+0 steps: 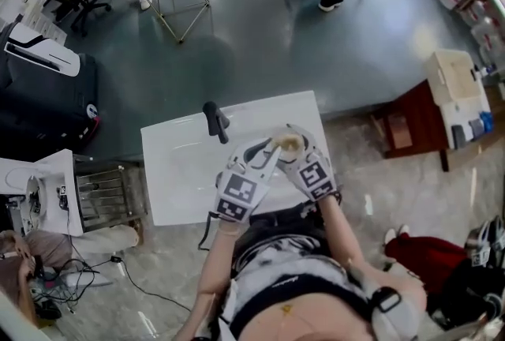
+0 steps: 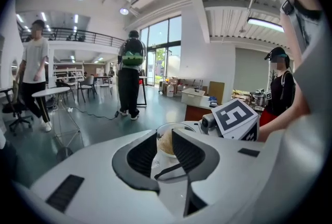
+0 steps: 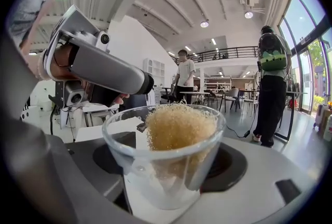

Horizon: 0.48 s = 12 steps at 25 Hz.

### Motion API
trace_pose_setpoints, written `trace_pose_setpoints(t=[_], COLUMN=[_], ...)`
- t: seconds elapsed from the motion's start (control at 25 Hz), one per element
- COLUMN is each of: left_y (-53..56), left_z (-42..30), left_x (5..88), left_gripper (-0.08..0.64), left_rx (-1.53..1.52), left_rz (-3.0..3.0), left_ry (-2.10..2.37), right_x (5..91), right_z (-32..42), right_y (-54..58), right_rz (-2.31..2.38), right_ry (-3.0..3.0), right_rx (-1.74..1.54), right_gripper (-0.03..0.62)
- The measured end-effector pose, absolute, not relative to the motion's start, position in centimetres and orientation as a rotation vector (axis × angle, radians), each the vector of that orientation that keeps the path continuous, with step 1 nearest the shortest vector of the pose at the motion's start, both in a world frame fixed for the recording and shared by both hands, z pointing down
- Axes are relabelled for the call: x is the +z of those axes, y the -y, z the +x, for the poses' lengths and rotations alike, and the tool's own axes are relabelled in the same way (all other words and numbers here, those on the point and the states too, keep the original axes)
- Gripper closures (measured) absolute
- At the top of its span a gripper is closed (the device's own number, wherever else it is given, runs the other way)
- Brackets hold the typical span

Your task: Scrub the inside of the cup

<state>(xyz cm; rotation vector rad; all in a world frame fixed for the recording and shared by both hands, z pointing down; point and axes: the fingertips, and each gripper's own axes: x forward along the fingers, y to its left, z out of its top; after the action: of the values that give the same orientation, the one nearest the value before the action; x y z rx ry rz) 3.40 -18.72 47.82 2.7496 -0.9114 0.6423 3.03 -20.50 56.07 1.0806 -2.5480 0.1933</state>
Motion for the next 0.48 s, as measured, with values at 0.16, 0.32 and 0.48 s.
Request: trace_pose_setpoints(t=[0.16, 0.32, 0.48], left_y=[18.2, 17.8, 17.6], left_z=[4.1, 4.7, 4.6], left_x=[49.0, 50.3, 51.9], left_gripper=[0.436, 0.436, 0.434], left_rx=[0.798, 0.998, 1.291], left_rz=[2.795, 2.822, 2.776], left_ry=[0.805, 0.707, 0.616], right_x=[55.7, 55.7, 56.0], right_z=[2.4, 2.0, 1.1], right_y=[20.2, 19.8, 19.0], right_rz=[1.072, 1.052, 1.012], right_ry=[2.542, 2.527, 2.504], right_rx=[0.158, 0.134, 0.074], right_gripper=[0.195, 0.195, 0.195])
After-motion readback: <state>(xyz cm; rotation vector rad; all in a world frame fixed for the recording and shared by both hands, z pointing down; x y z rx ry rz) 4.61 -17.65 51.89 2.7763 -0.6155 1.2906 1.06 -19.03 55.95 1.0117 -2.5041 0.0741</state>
